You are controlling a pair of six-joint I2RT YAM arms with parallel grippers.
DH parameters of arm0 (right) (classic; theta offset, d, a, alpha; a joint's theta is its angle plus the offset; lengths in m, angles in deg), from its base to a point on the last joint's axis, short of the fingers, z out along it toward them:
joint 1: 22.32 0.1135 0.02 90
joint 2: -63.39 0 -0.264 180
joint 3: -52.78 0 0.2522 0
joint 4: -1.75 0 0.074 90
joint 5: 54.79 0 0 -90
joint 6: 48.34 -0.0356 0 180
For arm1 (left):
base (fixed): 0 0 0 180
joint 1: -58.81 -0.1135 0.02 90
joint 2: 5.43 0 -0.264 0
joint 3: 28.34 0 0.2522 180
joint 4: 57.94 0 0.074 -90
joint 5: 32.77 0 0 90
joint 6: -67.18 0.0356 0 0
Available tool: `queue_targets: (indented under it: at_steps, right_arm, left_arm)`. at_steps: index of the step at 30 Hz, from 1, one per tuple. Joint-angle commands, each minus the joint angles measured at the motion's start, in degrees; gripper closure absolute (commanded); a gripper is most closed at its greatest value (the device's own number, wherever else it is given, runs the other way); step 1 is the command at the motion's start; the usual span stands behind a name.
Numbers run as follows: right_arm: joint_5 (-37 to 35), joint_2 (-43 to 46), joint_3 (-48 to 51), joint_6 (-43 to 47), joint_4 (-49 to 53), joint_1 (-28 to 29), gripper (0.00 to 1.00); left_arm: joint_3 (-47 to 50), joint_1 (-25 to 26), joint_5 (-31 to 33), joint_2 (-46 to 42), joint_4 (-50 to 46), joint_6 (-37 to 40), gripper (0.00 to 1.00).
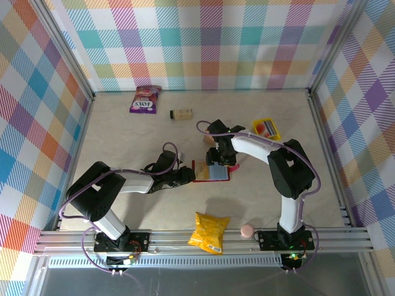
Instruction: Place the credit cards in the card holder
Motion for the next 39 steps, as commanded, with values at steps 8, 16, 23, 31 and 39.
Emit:
queue_targets:
  at_steps: [8, 16, 23, 31, 39]
  right_arm:
    - [1.82, -2.83, -1.31, -0.32, -0.52, 0.01, 0.34]
    - [6.38, -1.37, -0.90, -0.70, -2.89, -0.26, 0.36]
    - [3.61, 0.73, -1.08, -0.26, -1.24, 0.00, 0.37]
    - [-5.62, 1.46, -1.95, -0.23, 3.86, 0.36, 0.35]
    - [-0.69, 1.06, -1.80, 0.25, 1.55, 0.89, 0.35]
  left_arm:
    - [-0.71, 0.11, -0.54, -0.30, -2.03, 1.22, 0.78]
    - [-0.71, 0.11, -0.62, -0.28, -2.08, 1.22, 0.78]
    - [-0.80, 0.11, -0.62, -0.18, -2.16, 1.27, 0.78]
    - [-0.89, 0.11, -0.62, 0.05, -2.16, 1.26, 0.78]
    - [-0.80, 0.11, -0.62, -0.02, -2.16, 1.31, 0.78]
